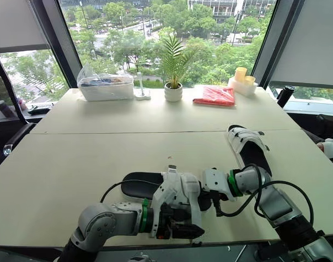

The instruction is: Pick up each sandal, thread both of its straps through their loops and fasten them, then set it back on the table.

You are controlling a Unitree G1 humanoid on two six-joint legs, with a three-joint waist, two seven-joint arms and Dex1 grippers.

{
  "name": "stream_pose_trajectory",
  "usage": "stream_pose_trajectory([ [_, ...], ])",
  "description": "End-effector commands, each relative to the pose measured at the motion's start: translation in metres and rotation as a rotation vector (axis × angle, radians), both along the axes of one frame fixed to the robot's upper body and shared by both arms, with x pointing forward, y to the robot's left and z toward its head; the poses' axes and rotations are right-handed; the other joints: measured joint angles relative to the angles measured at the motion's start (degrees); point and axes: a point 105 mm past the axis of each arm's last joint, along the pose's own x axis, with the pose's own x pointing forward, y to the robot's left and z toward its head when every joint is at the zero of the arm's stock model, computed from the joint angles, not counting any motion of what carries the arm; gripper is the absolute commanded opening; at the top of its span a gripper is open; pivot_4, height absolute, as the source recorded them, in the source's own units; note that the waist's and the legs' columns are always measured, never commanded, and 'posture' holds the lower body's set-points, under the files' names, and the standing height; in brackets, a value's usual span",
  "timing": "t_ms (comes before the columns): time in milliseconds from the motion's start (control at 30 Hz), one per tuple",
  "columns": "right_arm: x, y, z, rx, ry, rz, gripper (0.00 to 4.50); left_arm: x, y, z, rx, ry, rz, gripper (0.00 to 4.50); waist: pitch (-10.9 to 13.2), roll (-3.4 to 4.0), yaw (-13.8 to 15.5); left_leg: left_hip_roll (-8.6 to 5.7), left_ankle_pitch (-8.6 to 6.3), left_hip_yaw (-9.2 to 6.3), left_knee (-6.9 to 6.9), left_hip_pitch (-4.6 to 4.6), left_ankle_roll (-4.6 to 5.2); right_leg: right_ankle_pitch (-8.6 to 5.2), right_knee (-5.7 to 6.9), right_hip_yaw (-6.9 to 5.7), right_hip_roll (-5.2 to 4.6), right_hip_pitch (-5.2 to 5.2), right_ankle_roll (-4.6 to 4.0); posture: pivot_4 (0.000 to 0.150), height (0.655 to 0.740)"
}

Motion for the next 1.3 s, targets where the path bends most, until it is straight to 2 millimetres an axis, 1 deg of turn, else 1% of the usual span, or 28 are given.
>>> stream_pose_trajectory([
  [33,-0.019,0.001,-0.023,-0.049,0.119,0.048,0.00,-0.005,-0.008,0.011,-0.050,-0.017,-0.027,2.04,0.0,0.00,0.0,0.00,0.00,0.00,-0.02,0.00,0.01,0.00,0.00,0.00,0.00,-0.01,0.00,0.150,0.7400],
  [100,-0.019,0.001,-0.024,-0.049,0.120,0.048,0.00,-0.005,-0.006,0.014,-0.065,-0.006,-0.024,1.10,0.0,0.00,0.0,0.00,0.00,0.00,-0.06,0.00,0.01,0.00,0.00,-0.02,0.01,-0.03,0.00,0.150,0.7400],
  [167,-0.018,0.001,-0.024,-0.050,0.120,0.048,0.00,-0.005,-0.002,0.019,-0.084,0.011,-0.028,0.06,0.0,0.00,0.0,0.01,0.00,0.00,-0.07,0.00,0.01,0.00,0.00,-0.03,0.01,-0.04,0.00,0.150,0.7400],
  [233,-0.017,0.001,-0.025,-0.052,0.118,0.048,0.00,-0.004,0.006,0.024,-0.098,0.023,-0.025,0.06,0.0,0.00,-0.2,0.01,0.00,0.00,-0.05,0.00,0.01,0.00,0.00,-0.03,0.02,-0.04,0.00,0.150,0.7400],
  [300,-0.015,0.001,-0.026,-0.052,0.115,0.046,0.00,-0.003,0.019,0.029,-0.105,0.050,-0.032,0.06,0.0,0.00,-0.5,0.01,0.00,0.00,-0.06,0.00,0.01,0.00,0.01,-0.03,0.02,-0.04,0.00,0.150,0.7400],
  [367,-0.013,0.003,-0.027,-0.051,0.113,0.047,0.00,-0.002,0.033,0.041,-0.140,0.076,-0.056,0.06,0.0,0.00,-1.0,0.02,0.00,-0.02,-0.09,-0.01,0.02,-0.01,0.01,-0.04,0.04,-0.07,0.01,0.150,0.7400],
  [433,-0.010,0.006,-0.027,-0.041,0.106,0.045,0.00,-0.001,0.050,0.056,-0.185,0.085,-0.098,0.06,0.0,-0.01,-1.1,0.04,0.05,-0.02,-0.11,-0.01,0.09,0.00,0.04,-0.05,0.08,-0.09,0.01,0.150,0.7400],
  [500,-0.007,0.008,-0.028,-0.036,0.100,0.048,0.00,0.004,0.063,0.067,-0.192,0.081,-0.114,0.06,0.0,-0.01,-1.2,0.08,0.06,-0.03,-0.11,0.01,0.09,0.00,0.06,-0.06,0.12,-0.13,0.01,0.150,0.7400],
  [567,-0.005,0.010,-0.029,-0.033,0.094,0.051,0.00,0.015,0.073,0.079,-0.197,0.063,-0.114,0.06,0.0,-0.02,-1.2,0.09,0.06,-0.03,-0.09,0.02,0.06,0.00,0.09,-0.06,0.14,-0.12,0.01,0.150,0.7400],
  [600,-0.004,0.011,-0.029,-0.030,0.090,0.052,0.00,0.022,0.074,0.084,-0.200,0.051,-0.110,0.06,0.0,-0.03,-1.2,0.08,0.06,-0.03,-0.09,0.03,0.04,0.00,0.10,-0.06,0.15,-0.12,0.01,0.150,0.7400],
  [700,0.000,0.013,-0.028,-0.025,0.079,0.051,0.00,0.042,0.069,0.091,-0.200,0.030,-0.088,0.06,0.0,-0.07,-1.4,0.09,0.09,-0.03,-0.07,0.06,-0.05,0.01,0.17,-0.05,0.17,-0.11,0.00,0.150,0.7400],
  [800,0.002,0.013,-0.027,-0.024,0.071,0.047,0.00,0.053,0.057,0.097,-0.231,0.039,-0.111,0.06,0.0,-0.08,-2.0,0.09,0.08,-0.03,-0.09,0.08,-0.11,0.02,0.19,-0.05,0.18,-0.08,0.01,0.150,0.7400],
  [900,0.001,0.013,-0.027,-0.026,0.068,0.048,0.00,0.067,0.047,0.092,-0.219,0.058,-0.100,0.06,0.0,-0.08,-2.6,0.09,0.11,-0.03,-0.12,0.07,-0.10,0.04,0.25,-0.03,0.18,-0.08,0.04,0.150,0.7400],
  [1000,0.001,0.011,-0.028,-0.028,0.063,0.036,0.00,0.076,0.039,0.086,-0.229,0.077,-0.099,0.06,0.0,-0.07,-2.6,0.09,0.16,0.01,-0.21,0.05,-0.08,0.10,0.37,0.01,0.18,-0.06,0.15,0.150,0.7400],
  [1133,0.001,0.010,-0.028,-0.026,0.059,0.023,0.00,0.083,0.031,0.081,-0.243,0.063,-0.094,0.06,0.0,-0.08,-2.6,0.10,0.15,-0.01,-0.21,0.05,-0.13,0.06,0.36,0.00,0.17,-0.09,0.08,0.150,0.7400],
  [1300,0.000,0.009,-0.027,-0.026,0.054,0.015,0.00,0.085,0.028,0.071,-0.251,0.078,-0.086,0.06,0.0,-0.08,-2.6,0.11,0.11,-0.01,-0.22,0.04,-0.18,0.04,0.37,0.01,0.16,-0.08,0.03,0.150,0.7400],
])
